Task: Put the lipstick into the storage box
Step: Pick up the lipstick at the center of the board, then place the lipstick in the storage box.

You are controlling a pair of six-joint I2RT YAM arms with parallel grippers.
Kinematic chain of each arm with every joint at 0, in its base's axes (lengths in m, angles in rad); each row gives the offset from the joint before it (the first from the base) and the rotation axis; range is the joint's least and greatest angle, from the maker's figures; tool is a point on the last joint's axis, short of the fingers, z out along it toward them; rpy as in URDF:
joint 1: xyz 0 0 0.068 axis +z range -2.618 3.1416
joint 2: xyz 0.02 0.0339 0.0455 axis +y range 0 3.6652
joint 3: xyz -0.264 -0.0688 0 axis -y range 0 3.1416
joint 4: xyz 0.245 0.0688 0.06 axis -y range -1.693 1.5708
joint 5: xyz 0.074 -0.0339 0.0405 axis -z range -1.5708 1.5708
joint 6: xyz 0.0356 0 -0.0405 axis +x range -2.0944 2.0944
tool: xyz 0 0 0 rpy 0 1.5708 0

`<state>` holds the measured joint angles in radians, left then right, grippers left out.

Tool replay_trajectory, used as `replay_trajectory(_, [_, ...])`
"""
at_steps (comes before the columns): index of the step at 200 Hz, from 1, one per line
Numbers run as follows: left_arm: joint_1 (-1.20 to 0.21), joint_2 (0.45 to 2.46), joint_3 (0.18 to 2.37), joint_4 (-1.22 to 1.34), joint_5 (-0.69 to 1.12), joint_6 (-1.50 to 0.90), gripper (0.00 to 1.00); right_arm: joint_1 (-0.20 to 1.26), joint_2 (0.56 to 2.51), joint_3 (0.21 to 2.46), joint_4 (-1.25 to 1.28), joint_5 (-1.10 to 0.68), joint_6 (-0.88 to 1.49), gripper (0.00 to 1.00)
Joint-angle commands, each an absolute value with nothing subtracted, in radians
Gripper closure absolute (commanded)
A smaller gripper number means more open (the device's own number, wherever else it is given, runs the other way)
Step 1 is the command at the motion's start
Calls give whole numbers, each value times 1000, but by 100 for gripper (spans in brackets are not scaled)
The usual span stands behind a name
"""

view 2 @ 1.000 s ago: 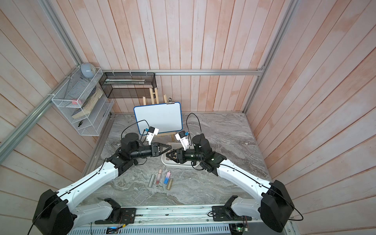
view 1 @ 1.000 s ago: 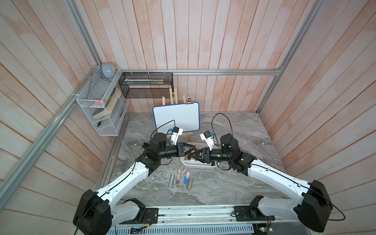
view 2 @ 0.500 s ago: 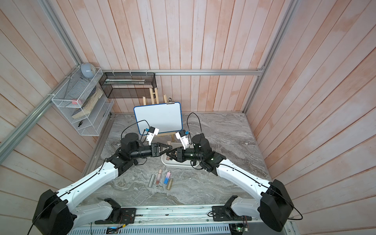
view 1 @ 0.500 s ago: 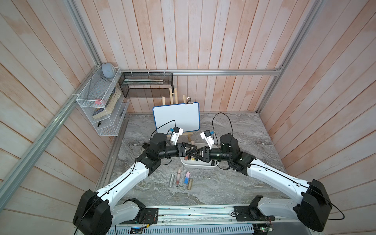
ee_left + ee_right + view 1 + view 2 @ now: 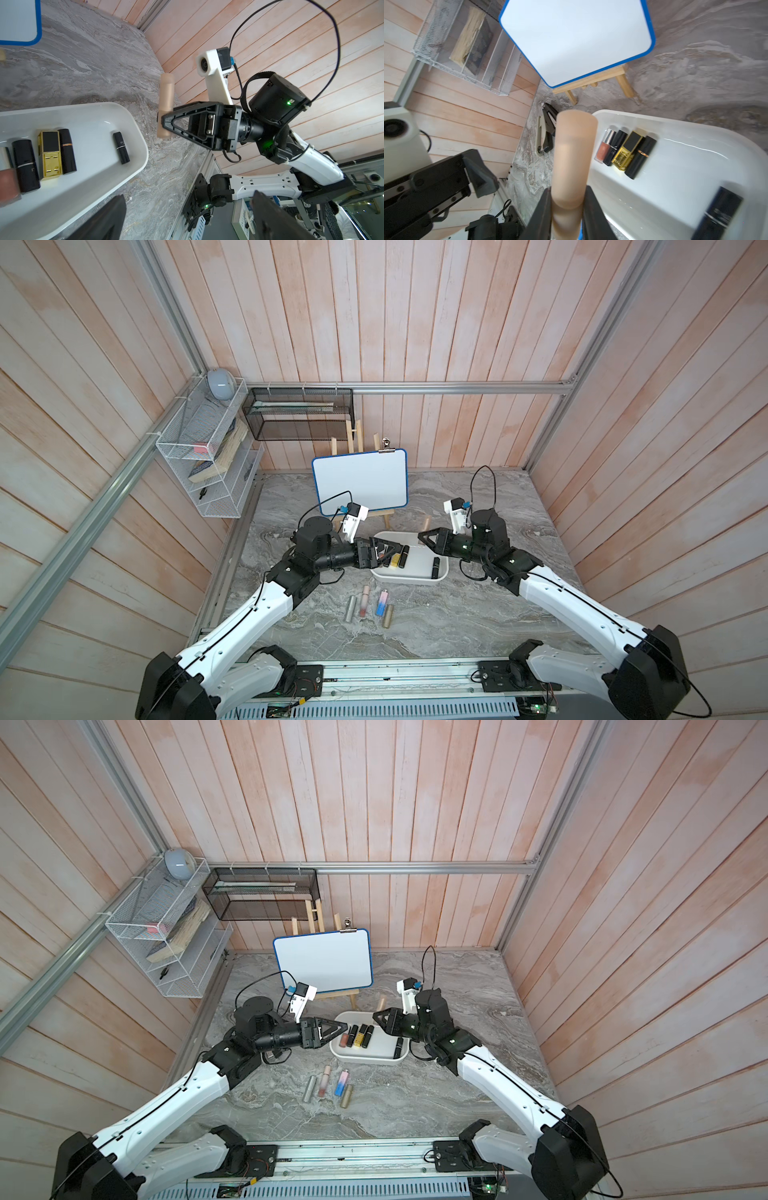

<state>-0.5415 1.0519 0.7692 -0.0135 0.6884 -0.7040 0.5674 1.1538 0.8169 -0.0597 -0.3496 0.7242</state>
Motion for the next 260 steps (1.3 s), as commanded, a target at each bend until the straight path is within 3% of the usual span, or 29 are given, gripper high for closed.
replay_trajectory(1, [-530,1004,719,-85,626,-654,0,563,1155,822,-190,-250,671,81])
replay_trajectory(95, [-503,953,673,-433,306,-587,0,561,1353,785,-108,-301,667,81])
replay_trajectory(260, [-503,1025,638,-549,150,-589,0,534,1656,858,-34,-391,634,81])
